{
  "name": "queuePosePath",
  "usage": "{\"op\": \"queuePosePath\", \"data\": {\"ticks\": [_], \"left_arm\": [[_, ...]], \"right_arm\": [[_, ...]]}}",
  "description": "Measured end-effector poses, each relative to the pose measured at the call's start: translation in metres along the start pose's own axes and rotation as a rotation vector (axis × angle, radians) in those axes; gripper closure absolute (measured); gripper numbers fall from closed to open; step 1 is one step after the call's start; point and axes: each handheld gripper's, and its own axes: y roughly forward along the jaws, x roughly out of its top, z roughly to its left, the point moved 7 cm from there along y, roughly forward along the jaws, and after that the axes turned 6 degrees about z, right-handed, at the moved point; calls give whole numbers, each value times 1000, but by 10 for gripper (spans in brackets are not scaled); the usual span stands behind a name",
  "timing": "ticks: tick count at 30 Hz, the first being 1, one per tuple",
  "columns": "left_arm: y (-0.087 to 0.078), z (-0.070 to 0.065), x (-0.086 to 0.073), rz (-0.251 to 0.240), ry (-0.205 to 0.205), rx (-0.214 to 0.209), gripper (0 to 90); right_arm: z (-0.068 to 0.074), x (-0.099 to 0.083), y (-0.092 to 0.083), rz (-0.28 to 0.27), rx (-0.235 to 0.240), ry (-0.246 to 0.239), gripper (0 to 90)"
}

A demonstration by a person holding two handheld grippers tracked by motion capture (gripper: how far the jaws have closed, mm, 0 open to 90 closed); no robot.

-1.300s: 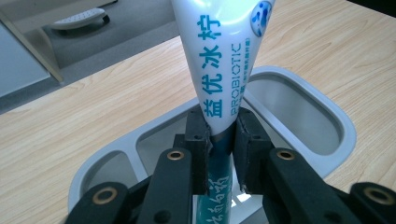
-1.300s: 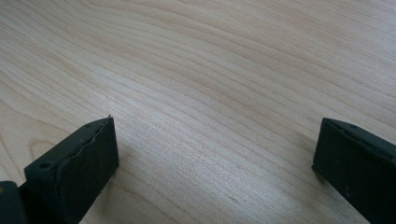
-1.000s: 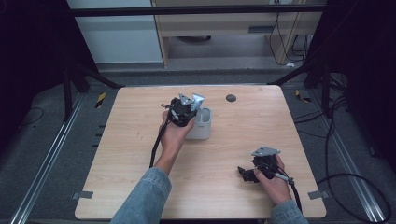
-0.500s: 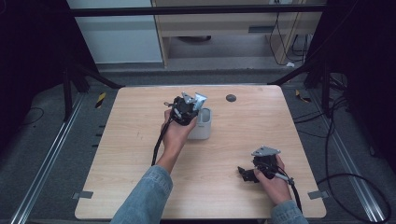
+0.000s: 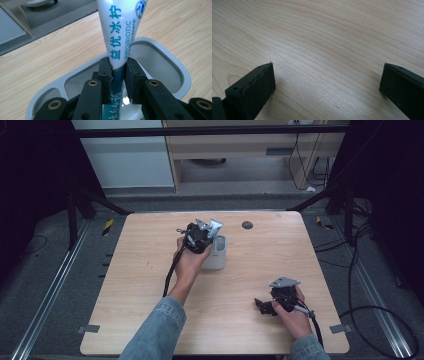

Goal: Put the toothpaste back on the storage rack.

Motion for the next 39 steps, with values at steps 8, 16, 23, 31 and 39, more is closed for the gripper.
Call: {"op": "queuePosePath", "data": {"ticks": [8, 16, 23, 31, 39], "left_arm": [[0, 0, 0, 4, -6, -3, 748], [-2, 0, 1, -5, -4, 0, 729], [-5, -1, 1, -10, 9, 8, 701], [-11, -2, 1, -22, 24, 21, 644], [-23, -5, 1, -40, 39, 14, 575]], "right_arm": [[0, 0, 0, 0, 0, 0, 4], [0, 0, 0, 0, 0, 0, 4], [0, 0, 0, 2, -1, 1, 4], [0, 0, 0, 0, -1, -1, 4], [0, 0, 0, 0, -1, -1, 4]]}}
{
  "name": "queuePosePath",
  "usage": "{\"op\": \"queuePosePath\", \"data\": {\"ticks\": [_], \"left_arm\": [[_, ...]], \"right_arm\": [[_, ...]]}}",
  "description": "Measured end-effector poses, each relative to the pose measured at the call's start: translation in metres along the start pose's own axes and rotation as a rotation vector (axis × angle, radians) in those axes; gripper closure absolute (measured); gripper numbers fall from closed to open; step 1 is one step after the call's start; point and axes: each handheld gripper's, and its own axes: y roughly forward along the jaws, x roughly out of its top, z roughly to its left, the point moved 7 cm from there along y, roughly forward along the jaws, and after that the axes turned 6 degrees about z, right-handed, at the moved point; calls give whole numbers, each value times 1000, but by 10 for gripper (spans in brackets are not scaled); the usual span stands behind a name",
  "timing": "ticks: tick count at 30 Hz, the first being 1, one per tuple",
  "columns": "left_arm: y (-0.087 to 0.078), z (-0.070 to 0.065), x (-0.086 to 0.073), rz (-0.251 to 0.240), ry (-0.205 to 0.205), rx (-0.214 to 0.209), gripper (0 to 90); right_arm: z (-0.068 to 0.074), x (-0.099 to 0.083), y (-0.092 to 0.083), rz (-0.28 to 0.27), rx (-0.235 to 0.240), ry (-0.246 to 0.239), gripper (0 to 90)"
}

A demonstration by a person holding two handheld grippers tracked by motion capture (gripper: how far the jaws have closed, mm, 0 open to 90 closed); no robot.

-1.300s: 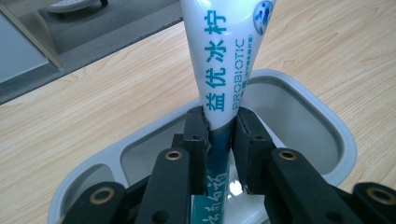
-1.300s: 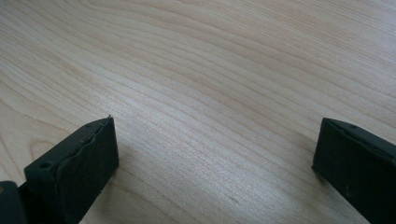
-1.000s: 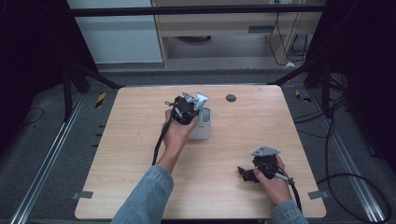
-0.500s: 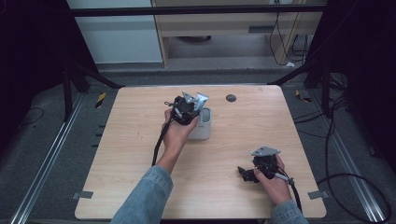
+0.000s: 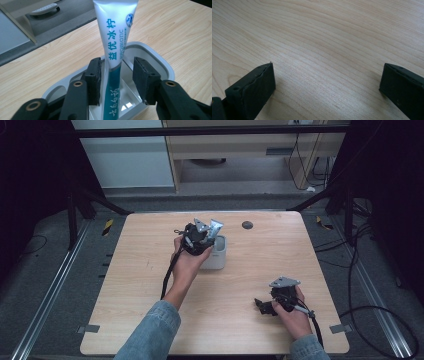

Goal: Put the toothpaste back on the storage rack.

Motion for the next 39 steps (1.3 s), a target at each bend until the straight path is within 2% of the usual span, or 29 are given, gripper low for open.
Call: {"op": "queuePosePath", "data": {"ticks": [11, 18, 22, 24, 25, 29, 33, 39], "left_arm": [[-14, -1, -1, -18, 13, -7, 418], [-22, -2, -2, -22, 16, -34, 329], [-27, 0, -4, -17, 11, -37, 249], [-30, -1, -5, -15, -5, -58, 207], [-31, -2, -5, -10, -10, -68, 166], [-38, -2, -11, 10, -6, -85, 109], [-46, -1, -19, 17, -12, -108, 79], [-60, 7, -34, 27, -17, -117, 60]], "right_arm": [[0, 0, 0, 0, 0, 0, 4], [0, 0, 0, 0, 0, 0, 4], [0, 0, 0, 0, 0, 0, 4], [0, 0, 0, 0, 0, 0, 4], [0, 0, 0, 0, 0, 0, 4], [0, 0, 0, 1, 0, 1, 4], [0, 0, 0, 0, 0, 1, 4], [0, 0, 0, 0, 0, 0, 4]]}}
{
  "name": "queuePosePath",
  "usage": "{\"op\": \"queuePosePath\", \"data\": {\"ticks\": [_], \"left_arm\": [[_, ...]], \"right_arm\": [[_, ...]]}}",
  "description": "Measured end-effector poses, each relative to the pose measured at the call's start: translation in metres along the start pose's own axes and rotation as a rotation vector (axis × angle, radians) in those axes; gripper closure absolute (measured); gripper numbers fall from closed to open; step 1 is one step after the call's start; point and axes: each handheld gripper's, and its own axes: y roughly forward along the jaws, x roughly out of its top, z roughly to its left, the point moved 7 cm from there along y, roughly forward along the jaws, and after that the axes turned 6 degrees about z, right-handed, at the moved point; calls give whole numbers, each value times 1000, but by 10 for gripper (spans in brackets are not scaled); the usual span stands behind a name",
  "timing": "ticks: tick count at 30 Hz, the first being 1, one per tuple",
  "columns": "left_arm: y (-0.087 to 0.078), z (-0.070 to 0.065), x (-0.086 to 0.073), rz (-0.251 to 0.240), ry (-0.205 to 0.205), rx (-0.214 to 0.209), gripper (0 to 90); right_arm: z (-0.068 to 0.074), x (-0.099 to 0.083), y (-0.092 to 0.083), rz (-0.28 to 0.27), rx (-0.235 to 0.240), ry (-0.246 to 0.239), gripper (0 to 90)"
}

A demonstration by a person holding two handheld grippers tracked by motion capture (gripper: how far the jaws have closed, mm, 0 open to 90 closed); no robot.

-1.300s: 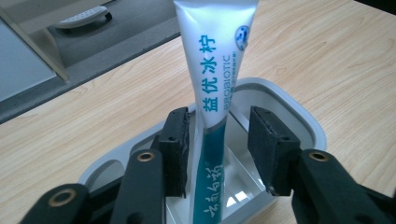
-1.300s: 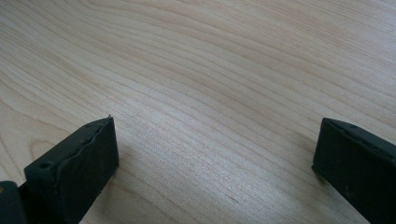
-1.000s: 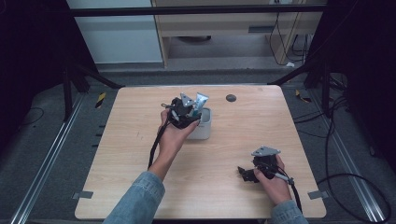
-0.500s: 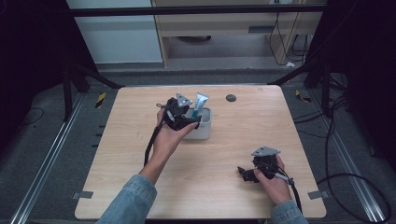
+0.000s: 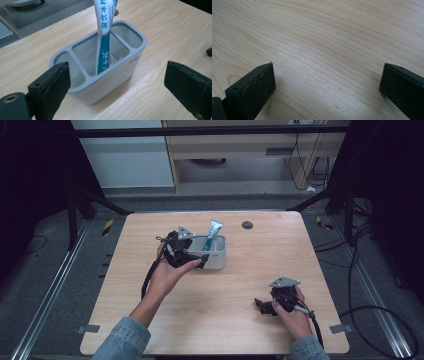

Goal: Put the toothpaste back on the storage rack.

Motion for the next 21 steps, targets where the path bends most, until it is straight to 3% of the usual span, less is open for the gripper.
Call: {"op": "queuePosePath", "data": {"ticks": [10, 17, 21], "left_arm": [[-13, 14, -34, 27, 19, 3, 39], [-8, 31, -63, 42, -4, 17, 31], [-7, 40, -79, 45, -44, 11, 40]], "right_arm": [[0, 0, 0, 0, -1, 0, 4], [0, 0, 0, -1, 0, 0, 4], [0, 0, 0, 0, 0, 1, 4]]}}
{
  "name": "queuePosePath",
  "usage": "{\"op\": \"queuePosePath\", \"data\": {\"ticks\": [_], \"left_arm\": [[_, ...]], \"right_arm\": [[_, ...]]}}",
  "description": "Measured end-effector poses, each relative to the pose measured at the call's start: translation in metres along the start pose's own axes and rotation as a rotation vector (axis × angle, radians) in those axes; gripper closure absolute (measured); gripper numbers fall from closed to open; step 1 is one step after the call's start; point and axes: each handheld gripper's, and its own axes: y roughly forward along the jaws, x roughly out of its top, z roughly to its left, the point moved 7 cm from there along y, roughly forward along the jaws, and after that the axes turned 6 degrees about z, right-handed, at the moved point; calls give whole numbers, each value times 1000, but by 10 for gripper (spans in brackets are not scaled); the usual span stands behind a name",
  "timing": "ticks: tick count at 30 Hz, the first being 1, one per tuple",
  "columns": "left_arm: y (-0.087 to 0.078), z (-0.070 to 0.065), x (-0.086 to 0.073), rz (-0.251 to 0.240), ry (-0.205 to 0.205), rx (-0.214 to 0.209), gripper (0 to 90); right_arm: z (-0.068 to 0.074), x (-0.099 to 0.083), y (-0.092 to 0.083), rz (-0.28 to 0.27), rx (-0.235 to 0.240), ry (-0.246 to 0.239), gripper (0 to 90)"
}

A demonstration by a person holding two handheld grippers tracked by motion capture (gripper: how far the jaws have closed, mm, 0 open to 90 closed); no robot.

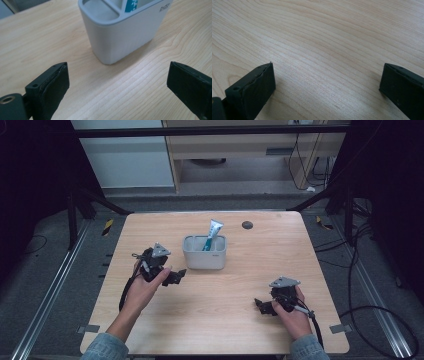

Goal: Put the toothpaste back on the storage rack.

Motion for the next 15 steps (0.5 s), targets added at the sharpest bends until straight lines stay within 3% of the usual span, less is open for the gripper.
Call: {"op": "queuePosePath", "data": {"ticks": [15], "left_arm": [[8, 39, -58, 100, -39, 58, 55]], "right_arm": [[0, 0, 0, 0, 0, 0, 4]]}}
